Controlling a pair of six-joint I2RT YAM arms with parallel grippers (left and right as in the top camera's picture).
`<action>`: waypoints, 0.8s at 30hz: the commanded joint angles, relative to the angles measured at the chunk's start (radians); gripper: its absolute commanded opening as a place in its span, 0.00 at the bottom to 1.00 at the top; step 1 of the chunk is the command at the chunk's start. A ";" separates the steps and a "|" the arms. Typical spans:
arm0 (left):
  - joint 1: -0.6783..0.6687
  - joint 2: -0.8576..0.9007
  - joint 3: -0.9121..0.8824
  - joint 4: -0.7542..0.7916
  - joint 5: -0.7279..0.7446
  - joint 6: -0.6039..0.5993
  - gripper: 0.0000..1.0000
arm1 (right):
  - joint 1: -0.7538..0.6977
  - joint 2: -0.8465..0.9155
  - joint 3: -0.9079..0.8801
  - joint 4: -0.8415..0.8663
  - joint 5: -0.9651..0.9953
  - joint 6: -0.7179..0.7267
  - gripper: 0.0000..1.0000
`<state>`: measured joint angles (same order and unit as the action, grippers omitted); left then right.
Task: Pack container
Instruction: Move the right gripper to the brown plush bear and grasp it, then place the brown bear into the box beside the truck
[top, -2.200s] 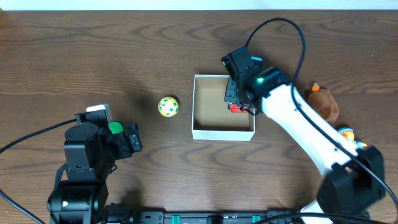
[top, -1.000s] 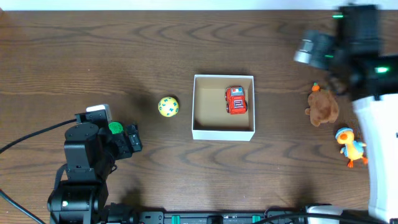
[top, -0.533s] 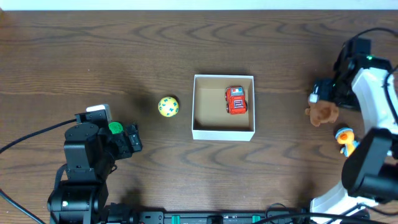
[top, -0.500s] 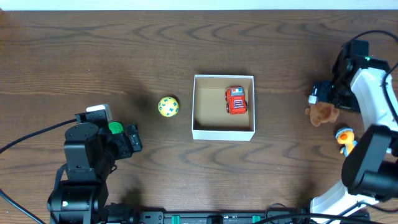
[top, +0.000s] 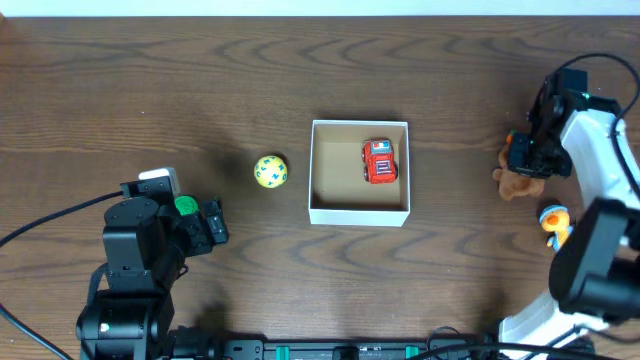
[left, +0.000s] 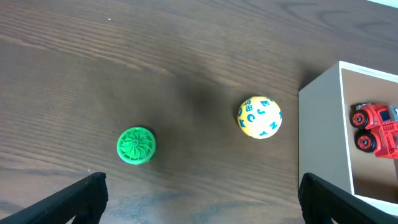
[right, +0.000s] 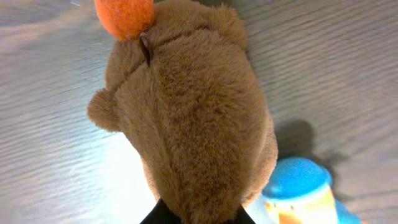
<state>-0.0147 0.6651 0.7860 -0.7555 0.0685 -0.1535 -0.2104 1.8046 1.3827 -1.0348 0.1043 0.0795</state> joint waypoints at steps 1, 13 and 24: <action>0.004 -0.001 0.019 0.000 0.002 -0.001 0.98 | 0.058 -0.180 0.087 -0.006 -0.014 0.026 0.01; 0.004 -0.001 0.019 0.000 0.002 -0.002 0.98 | 0.554 -0.423 0.117 0.100 -0.050 0.406 0.01; 0.004 -0.001 0.019 0.000 0.002 -0.002 0.98 | 0.846 -0.172 0.098 0.146 0.050 0.679 0.01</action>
<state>-0.0147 0.6651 0.7860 -0.7551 0.0685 -0.1535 0.6056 1.5799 1.4883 -0.8936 0.1108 0.6640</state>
